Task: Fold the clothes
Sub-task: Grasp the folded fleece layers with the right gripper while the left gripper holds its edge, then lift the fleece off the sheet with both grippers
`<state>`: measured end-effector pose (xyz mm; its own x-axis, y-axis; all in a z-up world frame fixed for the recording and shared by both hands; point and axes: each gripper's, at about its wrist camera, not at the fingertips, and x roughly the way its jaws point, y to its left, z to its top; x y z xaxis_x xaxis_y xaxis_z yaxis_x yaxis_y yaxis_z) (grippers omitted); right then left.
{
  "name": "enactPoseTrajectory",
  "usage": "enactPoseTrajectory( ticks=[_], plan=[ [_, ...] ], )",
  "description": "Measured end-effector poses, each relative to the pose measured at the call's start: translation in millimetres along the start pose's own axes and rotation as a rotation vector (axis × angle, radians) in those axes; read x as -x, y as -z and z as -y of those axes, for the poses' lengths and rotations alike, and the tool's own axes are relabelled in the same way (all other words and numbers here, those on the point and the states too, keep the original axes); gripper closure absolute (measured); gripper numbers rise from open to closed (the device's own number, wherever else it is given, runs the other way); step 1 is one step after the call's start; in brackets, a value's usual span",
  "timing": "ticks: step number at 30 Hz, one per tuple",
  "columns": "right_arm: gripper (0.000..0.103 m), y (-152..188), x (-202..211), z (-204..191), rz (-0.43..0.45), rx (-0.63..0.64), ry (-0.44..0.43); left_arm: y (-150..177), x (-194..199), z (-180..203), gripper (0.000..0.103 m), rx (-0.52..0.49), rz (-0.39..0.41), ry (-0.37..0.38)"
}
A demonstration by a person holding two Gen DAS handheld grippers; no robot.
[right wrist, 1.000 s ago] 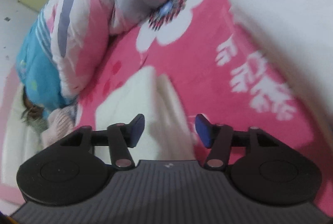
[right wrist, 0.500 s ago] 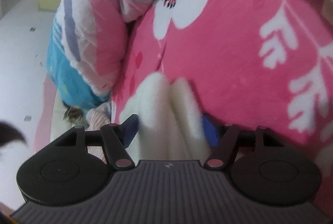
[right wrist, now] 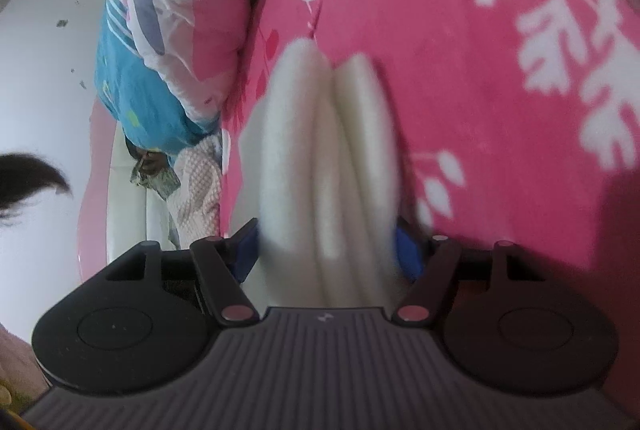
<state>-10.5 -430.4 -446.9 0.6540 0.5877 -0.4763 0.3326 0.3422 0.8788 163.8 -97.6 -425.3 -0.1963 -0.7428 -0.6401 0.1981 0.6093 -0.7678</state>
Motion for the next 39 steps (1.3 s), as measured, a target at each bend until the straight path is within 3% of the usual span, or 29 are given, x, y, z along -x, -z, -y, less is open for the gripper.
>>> enactPoseTrajectory(
  ticks=[2, 4, 8, 16, 18, 20, 22, 26, 39],
  plan=[
    [0.028, 3.1, 2.3, -1.9, -0.027, 0.003, 0.020, 0.5, -1.9, 0.3, 0.009, -0.008, -0.007, -0.003],
    [0.028, 9.5, 0.8, -5.3, -0.108, 0.026, 0.056, 0.5, -3.5, 0.5, 0.008, -0.010, -0.007, -0.002],
    [0.025, 20.7, 3.4, -7.1, -0.122, 0.050, 0.075, 1.0, -5.8, -0.5, 0.007, -0.016, -0.001, 0.007],
    [0.024, -16.9, -47.1, -11.8, -0.130, 0.086, -0.048, -0.8, -15.7, 0.8, 0.002, -0.040, 0.012, 0.002],
    [0.027, -19.9, -48.5, -12.2, -0.138, 0.089, -0.060, 1.2, -15.1, 3.3, 0.003, -0.036, 0.026, -0.010],
    [0.039, -16.6, -41.6, -16.6, -0.128, 0.093, -0.045, 5.1, -10.6, 9.2, 0.009, -0.033, 0.045, -0.029],
    [0.043, -10.8, -33.1, -24.0, -0.106, 0.101, -0.020, 9.7, -4.9, 16.0, 0.017, -0.030, 0.066, -0.050],
    [0.046, 2.2, -23.5, -50.9, -0.066, 0.132, 0.024, 16.8, 11.6, 31.4, 0.024, -0.031, 0.085, -0.064],
    [0.047, 78.6, 31.8, -156.1, 0.027, 0.123, 0.076, 62.9, 113.4, 106.2, 0.025, -0.113, 0.081, -0.092]
  ],
)
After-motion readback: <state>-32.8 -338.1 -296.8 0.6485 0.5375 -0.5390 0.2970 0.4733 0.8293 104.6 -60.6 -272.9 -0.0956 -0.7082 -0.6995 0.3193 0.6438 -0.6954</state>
